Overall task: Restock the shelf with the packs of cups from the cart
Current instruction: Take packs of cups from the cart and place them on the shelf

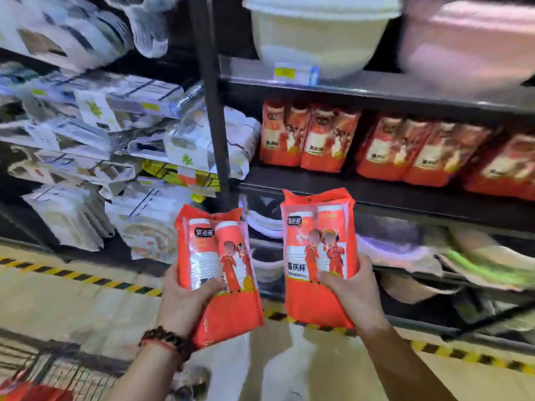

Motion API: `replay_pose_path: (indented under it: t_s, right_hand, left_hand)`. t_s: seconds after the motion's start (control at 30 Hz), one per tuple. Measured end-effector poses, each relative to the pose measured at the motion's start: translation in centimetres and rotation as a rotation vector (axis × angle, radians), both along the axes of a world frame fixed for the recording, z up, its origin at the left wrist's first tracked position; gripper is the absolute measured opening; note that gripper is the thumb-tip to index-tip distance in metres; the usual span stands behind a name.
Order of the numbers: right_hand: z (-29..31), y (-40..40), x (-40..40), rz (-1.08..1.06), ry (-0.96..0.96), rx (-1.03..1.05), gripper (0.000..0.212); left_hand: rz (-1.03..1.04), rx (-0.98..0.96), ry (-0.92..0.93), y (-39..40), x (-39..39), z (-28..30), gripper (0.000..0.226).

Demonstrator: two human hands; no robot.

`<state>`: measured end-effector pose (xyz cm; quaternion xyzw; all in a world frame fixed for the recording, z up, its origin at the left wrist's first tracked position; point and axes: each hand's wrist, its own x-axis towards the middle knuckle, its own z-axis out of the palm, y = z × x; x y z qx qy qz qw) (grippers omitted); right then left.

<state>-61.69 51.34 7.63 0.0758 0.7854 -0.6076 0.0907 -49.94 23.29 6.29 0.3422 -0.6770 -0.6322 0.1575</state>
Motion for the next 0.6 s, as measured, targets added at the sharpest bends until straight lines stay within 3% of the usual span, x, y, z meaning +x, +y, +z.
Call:
replay_pose_path:
  t_s: [0.13, 0.33, 0.43, 0.6]
  right_hand:
    - [1.0, 4.1, -3.9, -0.042, 0.016, -0.008, 0.077]
    - [2.0, 7.9, -8.6, -0.130, 0.105, -0.030, 0.060]
    - [2.5, 8.4, -10.8, -0.148, 0.121, -0.043, 0.065]
    - [2.8, 8.1, -14.3, -0.139, 0.139, -0.055, 0.071]
  left_hand:
    - [-0.051, -0.028, 0.031, 3.2, -5.4, 1.5, 0.082]
    - [-0.129, -0.079, 0.095, 6.3, -11.6, 3.3, 0.085]
    - [-0.168, -0.078, 0.139, 6.9, -14.4, 3.9, 0.071]
    - [-0.218, -0.061, 0.201, 6.2, -19.3, 4.5, 0.072]
